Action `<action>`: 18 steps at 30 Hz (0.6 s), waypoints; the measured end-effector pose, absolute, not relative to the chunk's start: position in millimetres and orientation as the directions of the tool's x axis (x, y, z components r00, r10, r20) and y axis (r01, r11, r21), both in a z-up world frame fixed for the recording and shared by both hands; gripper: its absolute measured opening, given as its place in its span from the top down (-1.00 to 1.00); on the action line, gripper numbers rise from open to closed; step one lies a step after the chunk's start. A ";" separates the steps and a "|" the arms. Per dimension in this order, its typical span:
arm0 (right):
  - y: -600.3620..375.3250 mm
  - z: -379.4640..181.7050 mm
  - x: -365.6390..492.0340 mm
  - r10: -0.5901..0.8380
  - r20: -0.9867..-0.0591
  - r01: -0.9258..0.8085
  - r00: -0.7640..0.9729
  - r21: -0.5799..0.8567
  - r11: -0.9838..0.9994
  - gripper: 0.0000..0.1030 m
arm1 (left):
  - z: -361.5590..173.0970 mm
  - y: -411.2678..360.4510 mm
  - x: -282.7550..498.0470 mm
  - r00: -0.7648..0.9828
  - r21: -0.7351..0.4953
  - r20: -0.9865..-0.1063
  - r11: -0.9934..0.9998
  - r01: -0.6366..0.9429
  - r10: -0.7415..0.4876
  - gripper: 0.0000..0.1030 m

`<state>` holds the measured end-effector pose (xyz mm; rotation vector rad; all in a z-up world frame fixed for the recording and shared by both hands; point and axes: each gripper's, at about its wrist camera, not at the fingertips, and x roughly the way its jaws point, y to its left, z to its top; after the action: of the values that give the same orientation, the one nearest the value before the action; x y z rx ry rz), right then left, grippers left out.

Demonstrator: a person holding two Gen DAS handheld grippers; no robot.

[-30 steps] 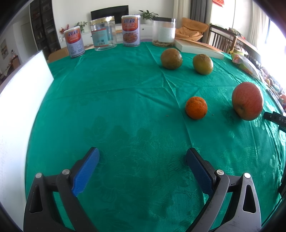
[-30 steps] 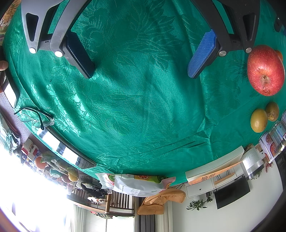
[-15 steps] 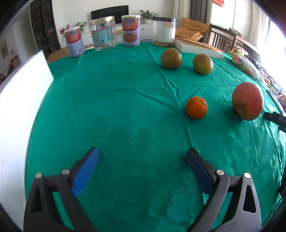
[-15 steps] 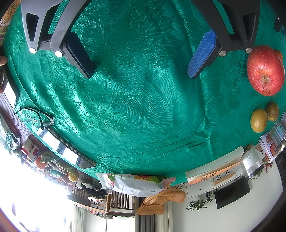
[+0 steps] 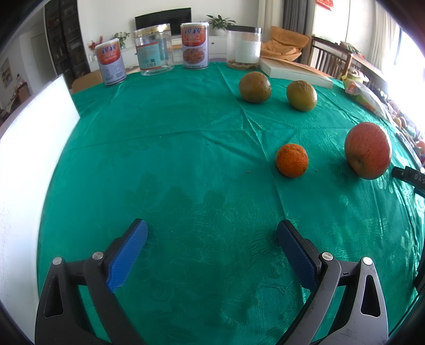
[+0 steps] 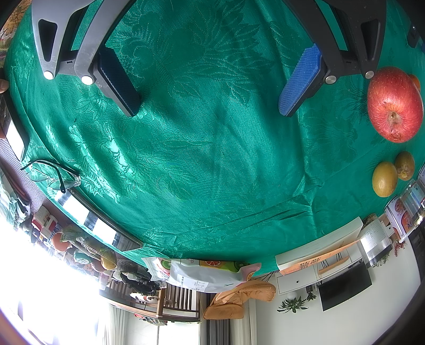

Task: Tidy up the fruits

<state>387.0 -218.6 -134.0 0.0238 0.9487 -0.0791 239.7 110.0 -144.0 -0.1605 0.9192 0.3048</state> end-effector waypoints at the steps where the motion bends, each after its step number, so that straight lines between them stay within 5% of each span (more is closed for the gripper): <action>1: -218.6 -134.0 387.0 -0.057 -0.813 0.078 0.580 -0.014 0.997 -1.00 | -144.0 110.1 239.7 0.568 -0.007 -0.801 0.945 -0.326 0.190 -0.92; 18: -218.6 -133.9 387.2 -0.057 -0.813 0.079 0.580 -0.014 0.997 -1.00 | -144.0 110.6 239.7 0.570 -0.015 -0.801 0.944 -0.329 0.186 -0.91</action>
<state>387.2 -218.6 -133.9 0.0239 0.9487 -0.0795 239.7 110.6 -144.0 -0.1696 0.9168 0.3040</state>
